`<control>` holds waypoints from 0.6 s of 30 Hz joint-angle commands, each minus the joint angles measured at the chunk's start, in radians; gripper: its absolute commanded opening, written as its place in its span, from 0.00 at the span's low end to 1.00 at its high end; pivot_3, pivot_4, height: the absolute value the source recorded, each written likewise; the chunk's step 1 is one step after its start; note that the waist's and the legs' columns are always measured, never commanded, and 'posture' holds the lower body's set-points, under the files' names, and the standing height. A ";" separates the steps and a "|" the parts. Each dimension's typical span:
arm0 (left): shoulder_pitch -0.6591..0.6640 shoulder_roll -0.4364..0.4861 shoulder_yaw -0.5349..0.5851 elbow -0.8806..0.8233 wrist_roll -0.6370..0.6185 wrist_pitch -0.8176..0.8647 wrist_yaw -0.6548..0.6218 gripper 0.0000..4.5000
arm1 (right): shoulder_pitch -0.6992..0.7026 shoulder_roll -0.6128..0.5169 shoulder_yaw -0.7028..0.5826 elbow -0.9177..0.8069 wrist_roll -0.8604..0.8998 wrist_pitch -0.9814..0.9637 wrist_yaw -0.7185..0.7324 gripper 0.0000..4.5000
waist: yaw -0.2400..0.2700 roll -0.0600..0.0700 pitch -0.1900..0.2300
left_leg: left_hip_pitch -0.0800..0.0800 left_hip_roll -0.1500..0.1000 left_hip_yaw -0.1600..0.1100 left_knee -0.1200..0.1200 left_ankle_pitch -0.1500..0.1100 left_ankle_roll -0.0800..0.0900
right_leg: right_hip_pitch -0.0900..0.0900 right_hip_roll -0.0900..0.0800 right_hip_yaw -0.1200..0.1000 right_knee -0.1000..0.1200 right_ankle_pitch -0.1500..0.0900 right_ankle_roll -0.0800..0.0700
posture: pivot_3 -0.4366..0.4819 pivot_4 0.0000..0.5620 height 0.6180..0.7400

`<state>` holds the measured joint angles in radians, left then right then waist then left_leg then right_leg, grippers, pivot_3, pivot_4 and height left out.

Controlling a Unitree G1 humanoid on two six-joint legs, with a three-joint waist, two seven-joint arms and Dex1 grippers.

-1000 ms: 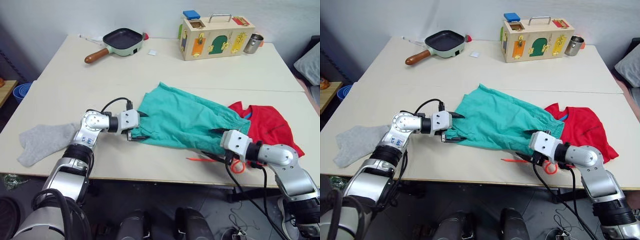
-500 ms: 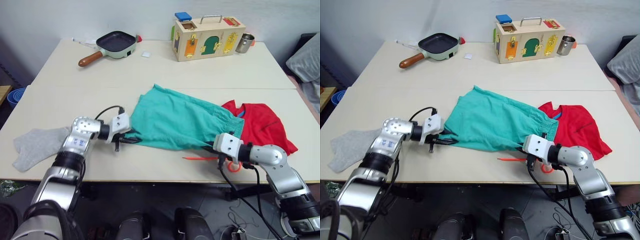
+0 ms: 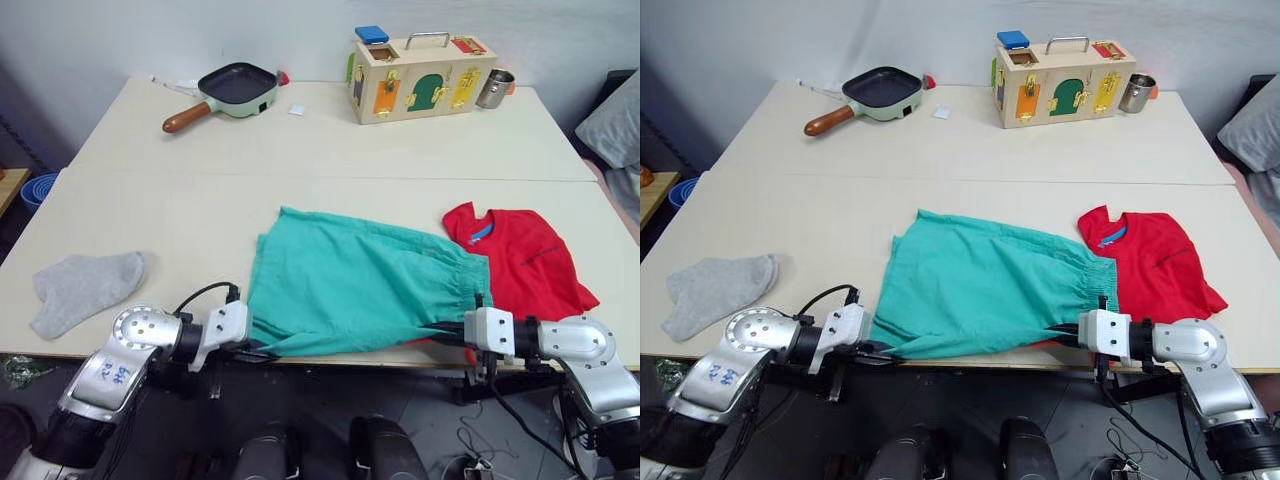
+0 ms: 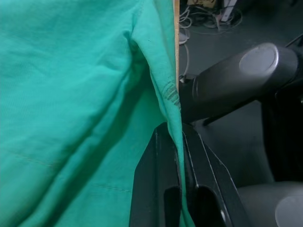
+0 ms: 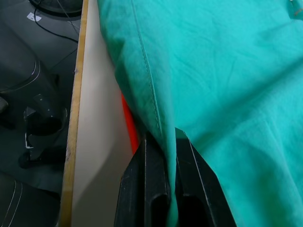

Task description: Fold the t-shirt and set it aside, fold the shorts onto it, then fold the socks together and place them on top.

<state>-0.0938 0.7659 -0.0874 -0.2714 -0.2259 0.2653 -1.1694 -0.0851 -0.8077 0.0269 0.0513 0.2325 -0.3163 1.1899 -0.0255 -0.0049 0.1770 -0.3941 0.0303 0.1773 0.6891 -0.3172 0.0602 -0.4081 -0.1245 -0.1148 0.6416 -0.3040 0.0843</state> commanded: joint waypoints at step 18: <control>-0.214 -0.048 0.247 0.001 -0.405 0.282 0.160 0.56 | 0.073 0.007 -0.246 -0.430 0.482 0.678 -0.246 0.45 | 0.018 -0.001 0.000 | 0.009 -0.002 -0.004 -0.008 -0.004 -0.007 | 0.011 -0.004 -0.004 -0.005 0.000 -0.001 | 0.48 0.27 1.00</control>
<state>-0.2939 0.7341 0.2070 -0.2895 -0.6694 0.5780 -1.0387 0.0058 -0.8288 -0.2627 -0.3657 0.7599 0.3766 0.9885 -0.0075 -0.0055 0.1772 -0.3848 0.0280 0.1735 0.6809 -0.3212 0.0533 -0.3976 -0.1283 -0.1194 0.6361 -0.3044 0.0833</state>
